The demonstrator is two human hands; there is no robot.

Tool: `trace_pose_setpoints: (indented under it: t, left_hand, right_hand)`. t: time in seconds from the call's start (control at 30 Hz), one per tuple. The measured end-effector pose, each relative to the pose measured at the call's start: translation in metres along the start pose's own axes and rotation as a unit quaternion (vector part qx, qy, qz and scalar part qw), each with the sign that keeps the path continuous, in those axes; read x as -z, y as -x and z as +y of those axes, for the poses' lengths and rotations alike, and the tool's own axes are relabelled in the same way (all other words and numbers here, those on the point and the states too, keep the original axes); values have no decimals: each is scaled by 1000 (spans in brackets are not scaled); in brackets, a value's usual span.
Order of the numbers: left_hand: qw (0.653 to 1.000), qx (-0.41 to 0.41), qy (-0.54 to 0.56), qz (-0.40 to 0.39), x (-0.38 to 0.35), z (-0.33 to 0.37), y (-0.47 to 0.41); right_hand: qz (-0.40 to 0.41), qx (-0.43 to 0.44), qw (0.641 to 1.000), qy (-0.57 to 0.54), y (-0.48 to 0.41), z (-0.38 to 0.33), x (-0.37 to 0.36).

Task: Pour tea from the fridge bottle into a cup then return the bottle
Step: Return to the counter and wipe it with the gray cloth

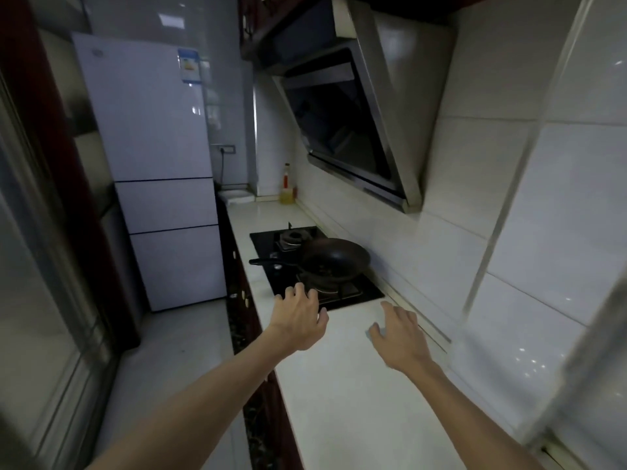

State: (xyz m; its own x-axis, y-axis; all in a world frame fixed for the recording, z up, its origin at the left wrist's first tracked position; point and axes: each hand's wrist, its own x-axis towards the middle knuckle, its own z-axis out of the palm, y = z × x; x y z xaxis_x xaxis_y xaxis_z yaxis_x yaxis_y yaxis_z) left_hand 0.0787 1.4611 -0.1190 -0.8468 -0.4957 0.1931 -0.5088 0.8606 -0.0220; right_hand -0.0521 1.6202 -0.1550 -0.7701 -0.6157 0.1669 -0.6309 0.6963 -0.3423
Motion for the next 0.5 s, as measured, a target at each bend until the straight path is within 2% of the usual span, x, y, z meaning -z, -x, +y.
trace_pose_setpoints:
  t: [0.2, 0.5]
  left_hand:
    - [999, -29, -10, -19, -28, 8, -50]
    - [991, -128, 12, -30, -84, -2, -132]
  right_hand:
    - [-14, -31, 999, 18, -30, 13, -13]
    - [-20, -144, 988, 45, -77, 21, -44]
